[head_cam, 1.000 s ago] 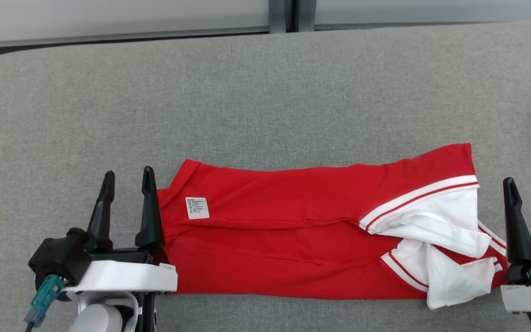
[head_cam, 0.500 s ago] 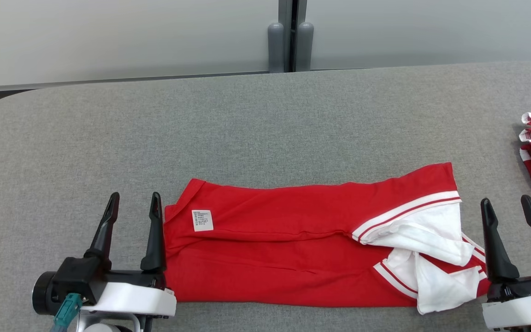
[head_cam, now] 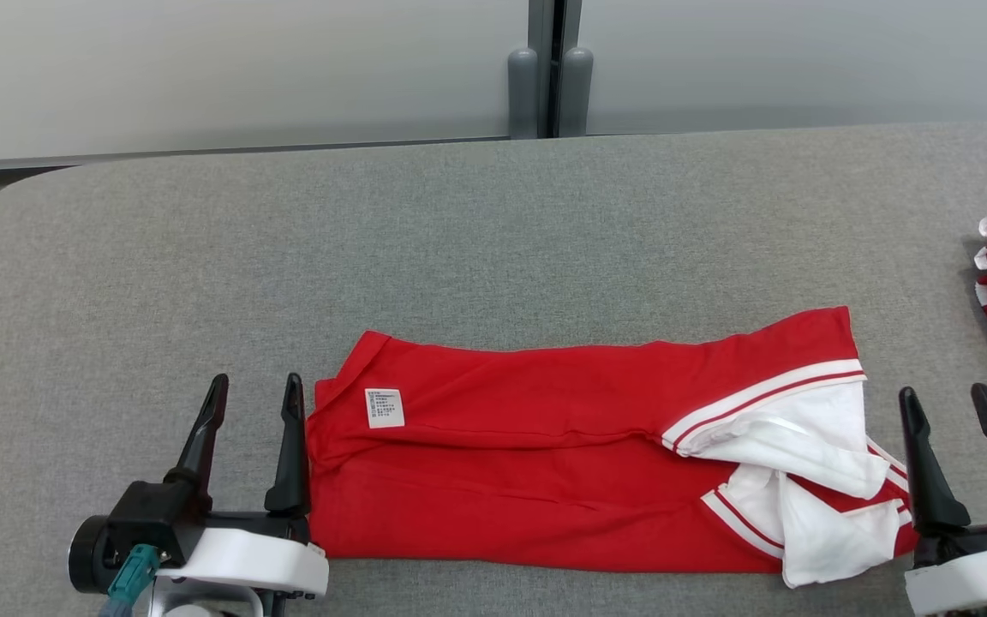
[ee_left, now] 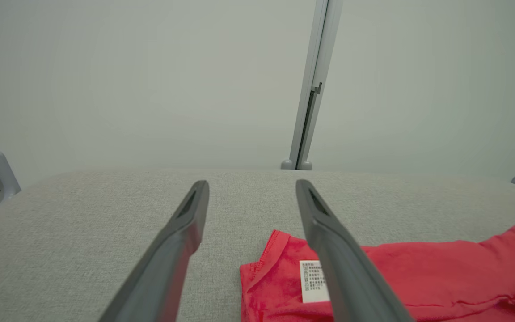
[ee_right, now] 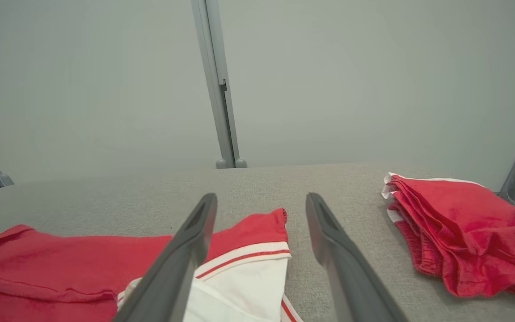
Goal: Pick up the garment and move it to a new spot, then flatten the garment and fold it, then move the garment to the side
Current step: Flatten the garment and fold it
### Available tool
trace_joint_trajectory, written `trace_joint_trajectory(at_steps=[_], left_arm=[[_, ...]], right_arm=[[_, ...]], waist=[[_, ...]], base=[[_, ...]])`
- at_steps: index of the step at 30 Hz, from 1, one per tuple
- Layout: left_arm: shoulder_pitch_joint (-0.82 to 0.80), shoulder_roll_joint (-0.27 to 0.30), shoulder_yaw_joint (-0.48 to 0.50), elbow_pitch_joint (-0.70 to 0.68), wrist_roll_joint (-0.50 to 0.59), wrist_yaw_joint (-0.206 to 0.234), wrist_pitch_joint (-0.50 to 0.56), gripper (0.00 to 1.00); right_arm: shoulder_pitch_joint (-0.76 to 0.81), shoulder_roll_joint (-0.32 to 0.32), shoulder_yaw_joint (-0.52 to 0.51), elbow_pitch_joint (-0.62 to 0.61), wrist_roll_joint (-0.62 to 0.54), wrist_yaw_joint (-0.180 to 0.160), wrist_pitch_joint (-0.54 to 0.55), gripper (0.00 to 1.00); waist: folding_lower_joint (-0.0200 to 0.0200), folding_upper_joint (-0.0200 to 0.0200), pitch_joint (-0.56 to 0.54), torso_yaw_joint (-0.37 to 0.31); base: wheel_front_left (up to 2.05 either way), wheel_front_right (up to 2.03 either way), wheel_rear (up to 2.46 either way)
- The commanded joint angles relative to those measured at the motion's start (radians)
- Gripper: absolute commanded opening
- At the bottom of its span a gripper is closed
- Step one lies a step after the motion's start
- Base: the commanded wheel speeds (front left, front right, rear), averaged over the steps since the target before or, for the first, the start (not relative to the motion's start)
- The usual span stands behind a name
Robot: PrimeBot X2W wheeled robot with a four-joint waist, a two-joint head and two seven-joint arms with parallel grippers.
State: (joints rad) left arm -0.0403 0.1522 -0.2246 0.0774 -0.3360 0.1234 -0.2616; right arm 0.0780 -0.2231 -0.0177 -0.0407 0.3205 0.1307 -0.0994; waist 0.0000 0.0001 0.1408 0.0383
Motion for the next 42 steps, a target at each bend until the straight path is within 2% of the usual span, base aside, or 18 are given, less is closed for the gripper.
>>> trace_joint_trajectory(at_steps=[1, 6, 13, 17, 20, 22, 29, 36, 42], left_arm=[[-0.021, 0.001, 0.001, 0.000, 0.007, -0.006, -0.004, 1.00], [-0.058, -0.022, -0.014, 0.005, 0.019, -0.018, -0.004, 1.00], [-0.109, -0.054, -0.026, 0.025, 0.030, -0.036, -0.004, 1.00], [-0.122, -0.065, -0.024, 0.031, 0.041, -0.044, -0.004, 1.00], [-0.125, -0.070, -0.019, 0.032, 0.045, -0.046, -0.004, 1.00], [-0.128, -0.074, -0.014, 0.030, 0.049, -0.049, -0.004, 1.00], [-0.131, -0.083, 0.006, 0.029, 0.064, -0.057, -0.004, 1.00], [-0.127, -0.089, 0.018, 0.030, 0.073, -0.064, -0.004, 1.00], [-0.110, -0.093, 0.026, 0.035, 0.078, -0.071, -0.004, 1.00]], right_arm=[[-0.016, -0.012, -0.006, 0.017, 0.007, 0.000, 0.004, 1.00], [-0.064, -0.048, 0.009, 0.161, 0.035, 0.000, 0.013, 1.00], [-0.160, -0.085, 0.118, 0.418, 0.117, 0.000, 0.046, 1.00], [-0.172, -0.095, 0.179, 0.511, 0.169, 0.000, 0.093, 1.00], [-0.168, -0.096, 0.213, 0.534, 0.197, -0.001, 0.126, 1.00], [-0.165, -0.101, 0.248, 0.538, 0.227, -0.001, 0.150, 0.00], [-0.180, -0.159, 0.291, 0.476, 0.284, 0.000, 0.138, 0.00], [-0.180, -0.246, 0.201, 0.459, 0.305, -0.003, 0.084, 0.00], [-0.175, -0.279, 0.138, 0.458, 0.318, -0.001, 0.076, 0.00]], waist=[[0.0000, -0.0001, 0.012, 0.006], [0.0000, -0.0001, 0.058, 0.030], [0.0000, -0.0001, 0.115, 0.053], [0.0000, -0.0001, 0.132, 0.057], [0.0000, -0.0001, 0.137, 0.056], [0.0000, -0.0001, 0.142, 0.054], [0.0000, -0.0001, 0.148, 0.046], [0.0000, -0.0001, 0.139, 0.040], [0.0000, -0.0001, 0.116, 0.034]], base=[[0.00, 0.00, 0.00], [0.00, 0.00, 0.00], [0.00, 0.00, 0.00], [0.00, 0.00, 0.00], [0.00, 0.00, 0.00], [0.00, 0.00, 0.00], [0.00, 0.00, 0.00], [0.00, 0.00, 0.00], [0.00, 0.00, 0.00]])
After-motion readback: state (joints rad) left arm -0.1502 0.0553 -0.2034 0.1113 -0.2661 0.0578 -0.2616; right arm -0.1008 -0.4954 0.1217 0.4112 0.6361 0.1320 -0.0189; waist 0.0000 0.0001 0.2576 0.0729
